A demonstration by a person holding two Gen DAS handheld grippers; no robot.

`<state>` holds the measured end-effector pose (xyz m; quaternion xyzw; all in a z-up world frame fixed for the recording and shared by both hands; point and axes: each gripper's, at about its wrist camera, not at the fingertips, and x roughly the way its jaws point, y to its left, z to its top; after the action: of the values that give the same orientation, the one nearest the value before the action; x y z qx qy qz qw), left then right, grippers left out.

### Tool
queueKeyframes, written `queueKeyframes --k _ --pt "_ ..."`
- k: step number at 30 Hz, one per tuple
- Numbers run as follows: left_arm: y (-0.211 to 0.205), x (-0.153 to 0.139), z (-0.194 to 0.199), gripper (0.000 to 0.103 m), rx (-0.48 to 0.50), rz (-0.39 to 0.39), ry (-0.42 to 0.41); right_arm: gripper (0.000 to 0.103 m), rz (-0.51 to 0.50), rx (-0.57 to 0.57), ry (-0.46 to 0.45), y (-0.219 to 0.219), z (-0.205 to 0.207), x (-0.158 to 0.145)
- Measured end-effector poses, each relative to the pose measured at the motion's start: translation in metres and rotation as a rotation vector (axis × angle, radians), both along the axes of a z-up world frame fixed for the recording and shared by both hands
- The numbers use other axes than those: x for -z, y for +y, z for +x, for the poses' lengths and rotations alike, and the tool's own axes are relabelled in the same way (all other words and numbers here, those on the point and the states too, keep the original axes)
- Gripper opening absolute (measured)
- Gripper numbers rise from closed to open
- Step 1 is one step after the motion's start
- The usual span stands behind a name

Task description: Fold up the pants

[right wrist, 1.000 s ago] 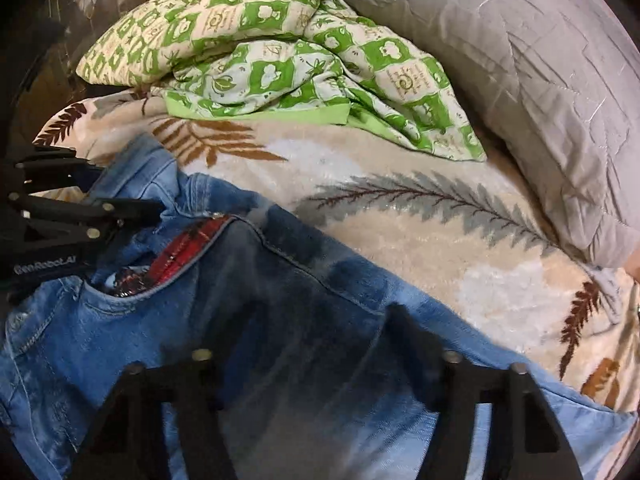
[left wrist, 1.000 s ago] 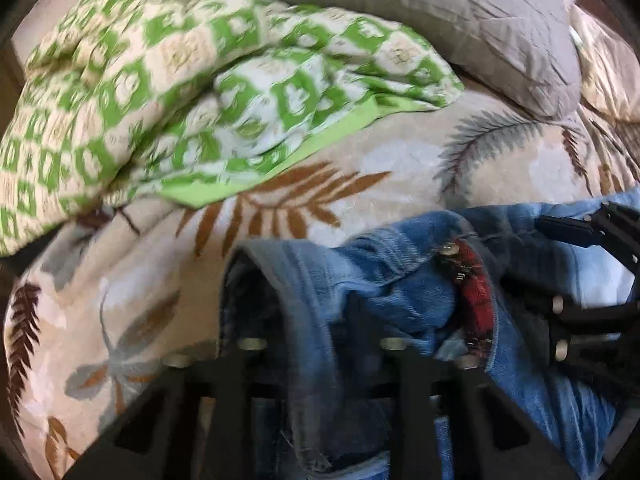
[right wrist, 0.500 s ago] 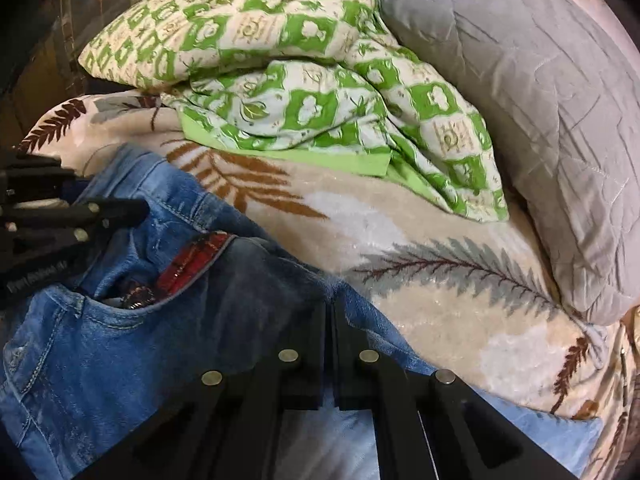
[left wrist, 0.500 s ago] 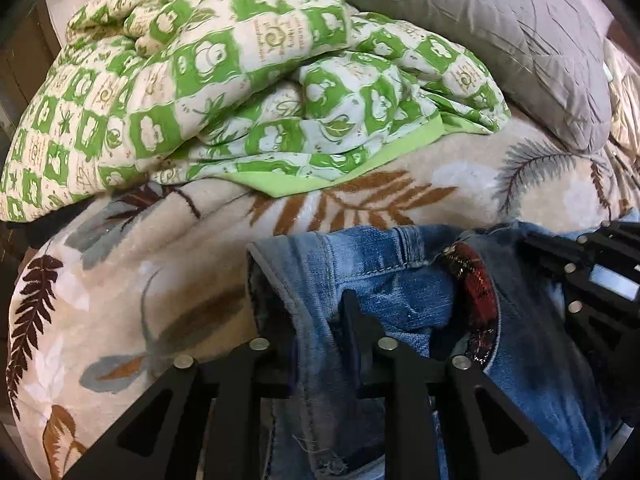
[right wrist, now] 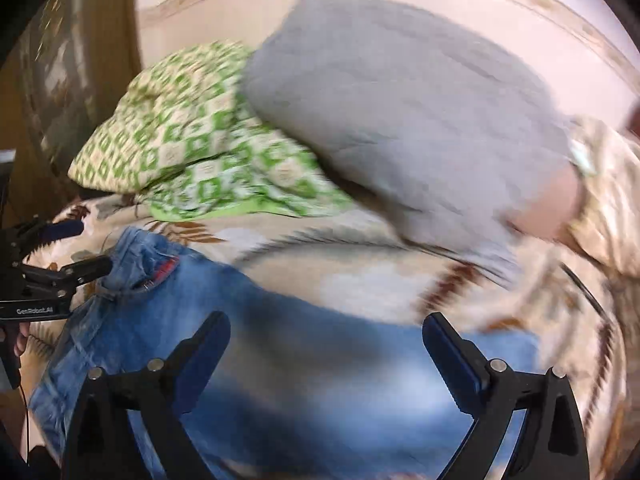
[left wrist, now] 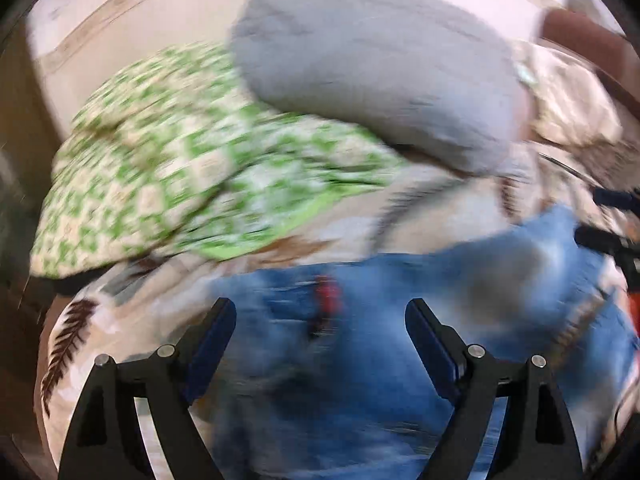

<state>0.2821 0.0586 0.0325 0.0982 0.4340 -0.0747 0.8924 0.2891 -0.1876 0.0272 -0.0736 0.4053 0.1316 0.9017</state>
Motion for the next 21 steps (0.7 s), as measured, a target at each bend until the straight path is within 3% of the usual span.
queueKeyframes --k 4,11,17,21 --pt "-0.063 0.002 -0.007 0.087 0.137 0.037 0.017 0.098 -0.015 0.099 0.041 -0.078 -0.018 -0.007" --pt "-0.159 0.027 0.011 0.087 0.287 0.018 0.072 0.098 -0.011 0.226 0.126 -0.183 -0.027 0.003" --pt "-0.19 0.057 0.049 0.087 0.418 0.113 0.081 0.098 0.08 0.28 0.231 -0.223 0.028 0.033" --pt "-0.187 0.075 0.08 0.087 0.447 0.108 0.109 0.094 0.102 0.316 0.287 -0.233 0.078 0.064"
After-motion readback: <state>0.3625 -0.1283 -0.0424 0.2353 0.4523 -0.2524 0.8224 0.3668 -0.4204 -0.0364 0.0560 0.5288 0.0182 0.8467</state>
